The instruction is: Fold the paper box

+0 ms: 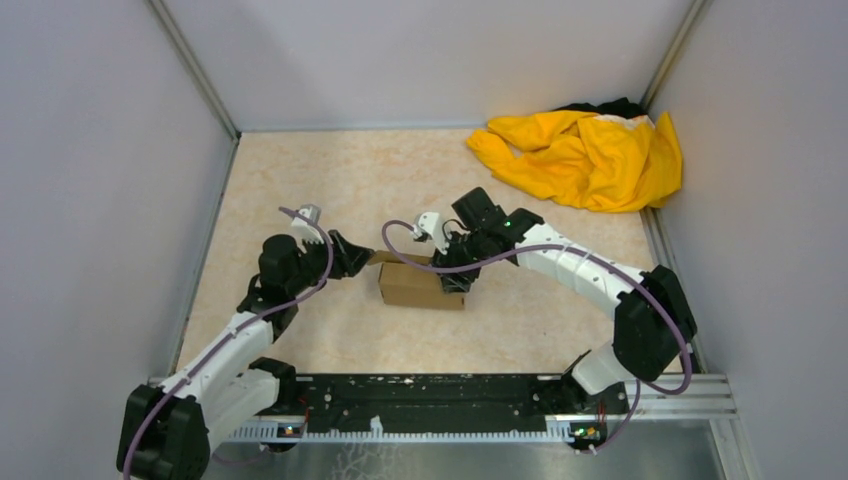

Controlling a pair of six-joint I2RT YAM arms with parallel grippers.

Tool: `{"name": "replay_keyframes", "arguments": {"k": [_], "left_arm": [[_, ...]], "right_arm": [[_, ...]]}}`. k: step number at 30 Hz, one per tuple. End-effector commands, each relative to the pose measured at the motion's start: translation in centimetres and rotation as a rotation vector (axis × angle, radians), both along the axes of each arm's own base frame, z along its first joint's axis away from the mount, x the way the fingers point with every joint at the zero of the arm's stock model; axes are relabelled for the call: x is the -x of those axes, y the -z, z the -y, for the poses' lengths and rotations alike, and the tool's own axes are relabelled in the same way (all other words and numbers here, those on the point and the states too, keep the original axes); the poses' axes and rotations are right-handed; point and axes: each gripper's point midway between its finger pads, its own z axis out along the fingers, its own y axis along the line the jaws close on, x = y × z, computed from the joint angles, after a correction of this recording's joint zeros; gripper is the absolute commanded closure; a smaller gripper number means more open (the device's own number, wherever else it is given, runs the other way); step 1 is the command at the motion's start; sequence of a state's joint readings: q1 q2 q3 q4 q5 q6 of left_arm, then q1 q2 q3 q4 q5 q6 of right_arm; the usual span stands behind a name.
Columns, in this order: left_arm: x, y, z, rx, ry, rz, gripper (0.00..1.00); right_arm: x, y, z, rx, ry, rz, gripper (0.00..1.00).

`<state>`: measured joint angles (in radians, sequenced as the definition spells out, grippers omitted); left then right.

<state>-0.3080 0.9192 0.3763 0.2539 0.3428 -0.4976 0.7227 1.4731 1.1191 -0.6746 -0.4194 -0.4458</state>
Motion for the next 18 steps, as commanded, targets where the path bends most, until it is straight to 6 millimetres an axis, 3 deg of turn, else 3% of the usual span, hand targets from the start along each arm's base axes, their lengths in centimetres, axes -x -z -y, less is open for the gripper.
{"name": "replay_keyframes", "arguments": {"k": [1, 6, 12, 13, 16, 18], "left_arm": [[-0.7, -1.9, -0.1, -0.011, -0.015, 0.104, 0.37], [-1.0, -1.4, 0.3, -0.031, 0.002, 0.089, 0.47], [-0.9, -1.3, 0.5, -0.035, 0.011, 0.089, 0.46], [-0.9, -1.3, 0.5, -0.034, 0.012, 0.087, 0.43], [-0.7, -1.5, 0.3, -0.032, -0.007, 0.088, 0.07], [-0.6, -2.0, 0.1, -0.03, -0.018, 0.116, 0.01]], "right_arm": [[-0.6, -2.5, -1.6, -0.059, -0.043, 0.034, 0.71], [-0.7, -2.1, -1.5, -0.048, -0.041, 0.028, 0.71], [-0.7, -1.8, -1.5, -0.043, -0.039, 0.028, 0.71], [-0.8, -1.7, -1.5, -0.04, -0.035, 0.029, 0.71], [-1.0, -1.5, -1.5, -0.039, -0.034, 0.028, 0.71], [-1.0, -1.5, -1.5, -0.04, -0.037, 0.023, 0.71]]}}
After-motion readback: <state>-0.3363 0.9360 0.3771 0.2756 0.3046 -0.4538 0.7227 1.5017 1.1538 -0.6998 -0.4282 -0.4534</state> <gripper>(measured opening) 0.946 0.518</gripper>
